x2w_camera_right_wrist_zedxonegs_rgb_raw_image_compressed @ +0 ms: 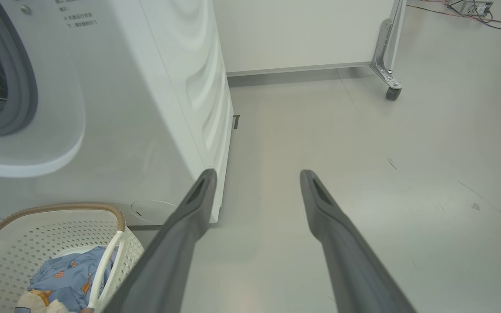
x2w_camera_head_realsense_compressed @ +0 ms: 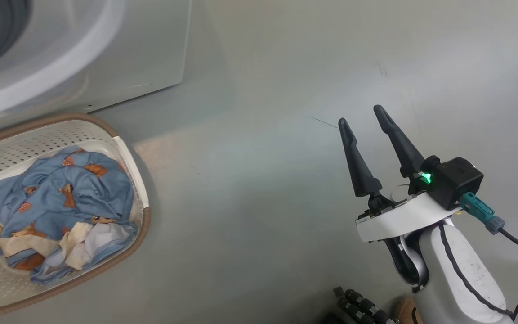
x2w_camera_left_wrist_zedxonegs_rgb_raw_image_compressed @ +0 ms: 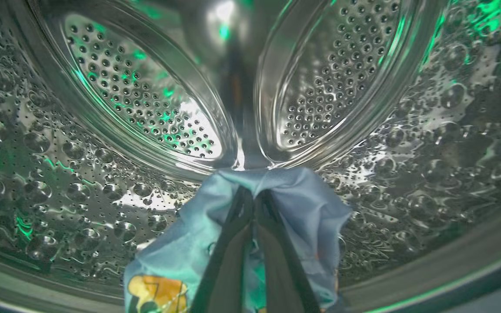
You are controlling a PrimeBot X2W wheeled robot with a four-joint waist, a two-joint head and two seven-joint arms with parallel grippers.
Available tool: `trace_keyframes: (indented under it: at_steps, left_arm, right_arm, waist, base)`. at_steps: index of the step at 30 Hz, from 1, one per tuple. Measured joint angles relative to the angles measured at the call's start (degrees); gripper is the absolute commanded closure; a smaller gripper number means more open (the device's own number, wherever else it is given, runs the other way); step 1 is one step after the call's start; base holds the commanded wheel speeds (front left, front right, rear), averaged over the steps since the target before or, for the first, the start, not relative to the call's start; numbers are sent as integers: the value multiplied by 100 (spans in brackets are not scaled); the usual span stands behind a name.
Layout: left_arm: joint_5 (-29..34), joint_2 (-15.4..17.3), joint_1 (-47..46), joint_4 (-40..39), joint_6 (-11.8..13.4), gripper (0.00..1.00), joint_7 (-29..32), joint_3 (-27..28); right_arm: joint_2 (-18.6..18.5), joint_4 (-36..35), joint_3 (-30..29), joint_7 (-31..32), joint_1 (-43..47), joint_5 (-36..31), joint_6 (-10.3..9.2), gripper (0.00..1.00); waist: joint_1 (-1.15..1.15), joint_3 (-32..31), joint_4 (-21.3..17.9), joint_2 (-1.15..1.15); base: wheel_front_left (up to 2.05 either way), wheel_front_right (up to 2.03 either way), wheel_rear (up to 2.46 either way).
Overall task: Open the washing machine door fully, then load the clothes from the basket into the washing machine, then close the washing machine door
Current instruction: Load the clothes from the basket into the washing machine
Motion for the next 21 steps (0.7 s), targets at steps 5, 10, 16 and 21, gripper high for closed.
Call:
trace_keyframes:
  at_steps: [5, 10, 16, 21]
  left_arm:
    - [24, 371, -525, 136, 19, 100, 260, 177]
    - [44, 544, -1034, 175, 70, 100, 333, 254]
    - [87, 711, -1280, 437, 78, 100, 283, 301]
    - [271, 880, -1312, 755, 112, 47, 392, 198]
  right_arm:
    - [3, -4, 97, 0, 3, 44, 0, 0]
    - [9, -40, 115, 0, 4, 49, 0, 0]
    - [22, -57, 148, 0, -2, 93, -2, 0]
    - [24, -55, 183, 0, -3, 94, -4, 0]
  waist:
    - [0, 166, -271, 0]
    - [0, 404, -478, 0]
    - [0, 623, -675, 0]
    - [0, 699, -756, 0]
  base:
    - [0, 0, 0]
    - [0, 0, 0]
    - [0, 0, 0]
    - [0, 0, 0]
